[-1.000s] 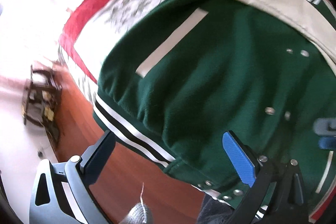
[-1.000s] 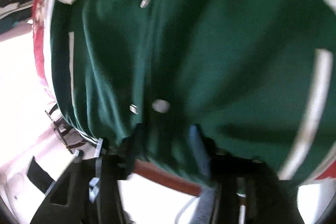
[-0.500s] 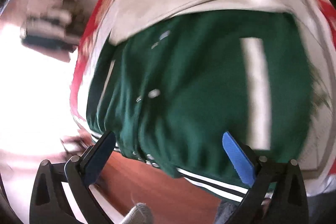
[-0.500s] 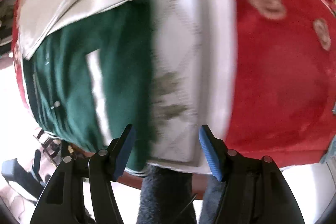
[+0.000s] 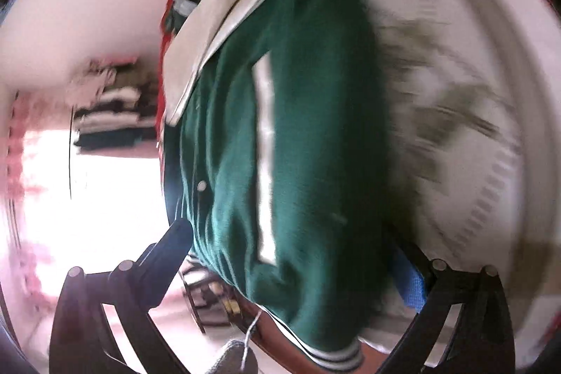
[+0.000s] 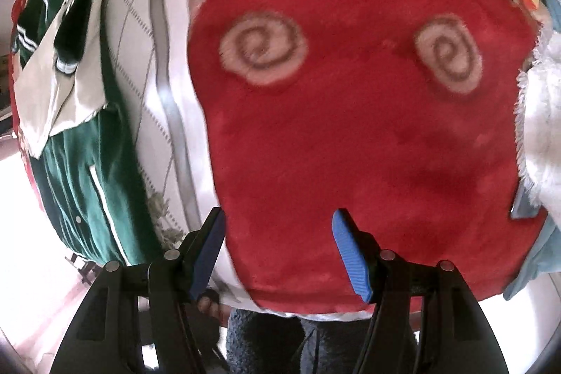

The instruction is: Fold large clothes

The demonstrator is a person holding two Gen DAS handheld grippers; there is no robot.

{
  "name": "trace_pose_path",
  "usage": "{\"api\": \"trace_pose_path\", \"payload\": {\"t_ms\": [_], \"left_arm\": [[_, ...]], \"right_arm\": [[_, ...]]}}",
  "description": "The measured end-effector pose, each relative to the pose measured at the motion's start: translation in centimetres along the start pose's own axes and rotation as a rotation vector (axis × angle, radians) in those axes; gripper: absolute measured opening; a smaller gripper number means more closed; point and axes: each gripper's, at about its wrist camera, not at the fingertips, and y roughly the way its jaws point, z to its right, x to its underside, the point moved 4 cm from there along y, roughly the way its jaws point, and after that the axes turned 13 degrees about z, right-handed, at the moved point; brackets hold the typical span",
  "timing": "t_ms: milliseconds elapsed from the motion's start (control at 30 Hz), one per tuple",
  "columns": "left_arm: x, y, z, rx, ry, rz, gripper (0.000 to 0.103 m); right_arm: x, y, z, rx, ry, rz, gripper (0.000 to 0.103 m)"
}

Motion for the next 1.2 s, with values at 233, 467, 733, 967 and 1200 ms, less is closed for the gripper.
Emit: {"api": "trace_pose_path", "payload": {"t_ms": [233,467,733,967,1200], "left_arm": [[-0.6,4.2,-3.9,-0.081,-0.030,-0.058,0.103],[-1.6,5.3,-7.4,-0.066,-0.111,-0.109,0.103],[-2.0,5.3,-9.8,0.044,-0.200,-0.133,0.071],[-3.1,5.1,-9.9,0.116,-0.246,-0.143,0.025],[-3.4,5.0,-10.7,0.128,-0.279,-0.144,0.018]], "right_arm": [[-3.2,0.4,-0.3,-0.120,-0.006,0.002,0.065],[-9.3,1.6,-7.0,-0.453,-0.084,0.079,0.068],[-15.8,5.2,-13.2,-0.754,-0.058,0.060,0.082],[-17.0,7.7,-18.3,-0.829,-0.072,-0.038,0.083],[-16.6,9.4,-21.9,-0.768,-0.099,-0.042,0.062]]}}
